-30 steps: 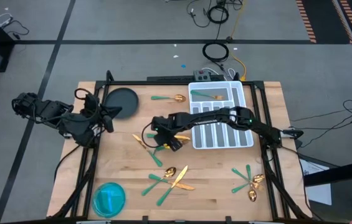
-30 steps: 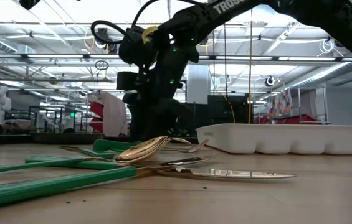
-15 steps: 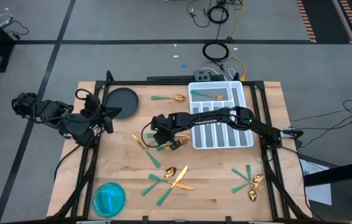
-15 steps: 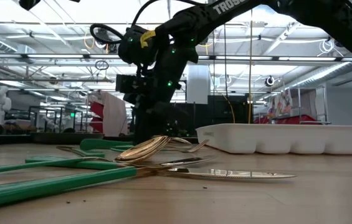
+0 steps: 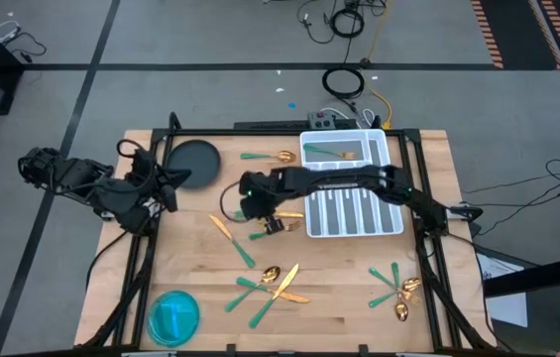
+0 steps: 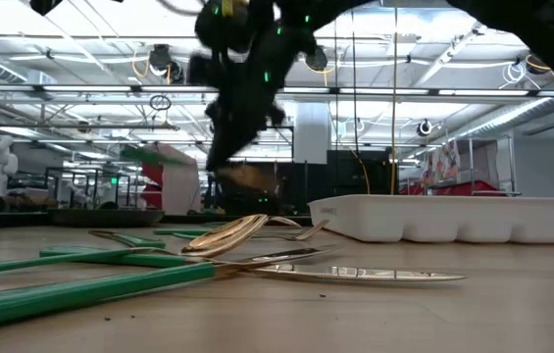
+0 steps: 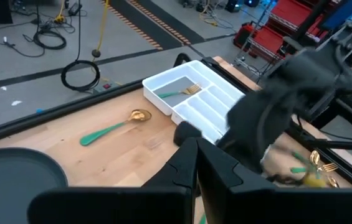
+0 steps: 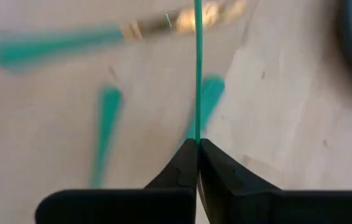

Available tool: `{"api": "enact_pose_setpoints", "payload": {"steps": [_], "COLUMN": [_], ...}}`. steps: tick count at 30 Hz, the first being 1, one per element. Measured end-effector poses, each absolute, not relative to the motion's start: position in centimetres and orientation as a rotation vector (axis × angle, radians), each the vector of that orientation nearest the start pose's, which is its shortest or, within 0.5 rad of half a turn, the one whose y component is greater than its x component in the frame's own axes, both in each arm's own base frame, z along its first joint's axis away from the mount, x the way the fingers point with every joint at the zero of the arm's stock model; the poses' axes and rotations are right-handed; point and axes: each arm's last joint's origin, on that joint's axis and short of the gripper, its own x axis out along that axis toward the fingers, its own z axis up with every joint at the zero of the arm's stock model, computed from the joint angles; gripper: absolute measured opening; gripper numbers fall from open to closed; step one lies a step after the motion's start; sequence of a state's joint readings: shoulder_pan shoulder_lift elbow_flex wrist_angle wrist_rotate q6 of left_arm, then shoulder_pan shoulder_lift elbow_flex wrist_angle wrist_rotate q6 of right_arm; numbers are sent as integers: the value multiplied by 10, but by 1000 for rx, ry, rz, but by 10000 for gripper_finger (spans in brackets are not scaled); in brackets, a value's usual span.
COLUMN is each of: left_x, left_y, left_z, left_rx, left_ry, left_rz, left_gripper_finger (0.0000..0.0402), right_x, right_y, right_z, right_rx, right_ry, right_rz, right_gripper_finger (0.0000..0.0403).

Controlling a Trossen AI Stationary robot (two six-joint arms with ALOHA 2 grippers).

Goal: Sort silverware
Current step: Put the green fork into the silverware tray

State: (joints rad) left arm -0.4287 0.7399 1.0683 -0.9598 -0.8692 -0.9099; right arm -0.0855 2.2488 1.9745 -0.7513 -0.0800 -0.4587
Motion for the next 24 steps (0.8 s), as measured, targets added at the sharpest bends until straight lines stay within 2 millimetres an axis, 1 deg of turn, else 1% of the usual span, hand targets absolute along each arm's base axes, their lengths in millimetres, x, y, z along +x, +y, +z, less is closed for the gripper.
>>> {"api": "enact_pose_setpoints", "payload": {"steps": [2, 4, 8, 13, 15, 18, 21, 24], "left_x": [105, 103, 102, 101, 101, 101, 101, 100], "left_y": [-24, -23, -22, -22, -22, -22, -22, -21], "left_z": [367, 368, 368, 369, 369, 369, 369, 370], "left_rx": [-498, -502, -508, -512, -512, -512, -511, -500], "left_ry": [263, 258, 249, 243, 243, 243, 241, 220], "left_rz": [605, 603, 602, 600, 600, 600, 603, 632], "left_gripper_finger": [18, 18, 18, 18, 18, 18, 18, 18], "right_x": [483, 477, 460, 428, 412, 379, 346, 317], "right_y": [-51, -67, -101, -140, -156, -180, -206, -228], "right_z": [235, 248, 261, 282, 288, 295, 293, 285], "right_rx": [-174, -69, 20, 124, 135, 113, 165, 223], "right_ry": [943, 913, 942, 963, 974, 1057, 1164, 1260], "right_rz": [236, 211, 118, 149, 158, 158, 157, 174], "right_gripper_finger": [0, 0, 0, 0, 0, 0, 0, 0]}}
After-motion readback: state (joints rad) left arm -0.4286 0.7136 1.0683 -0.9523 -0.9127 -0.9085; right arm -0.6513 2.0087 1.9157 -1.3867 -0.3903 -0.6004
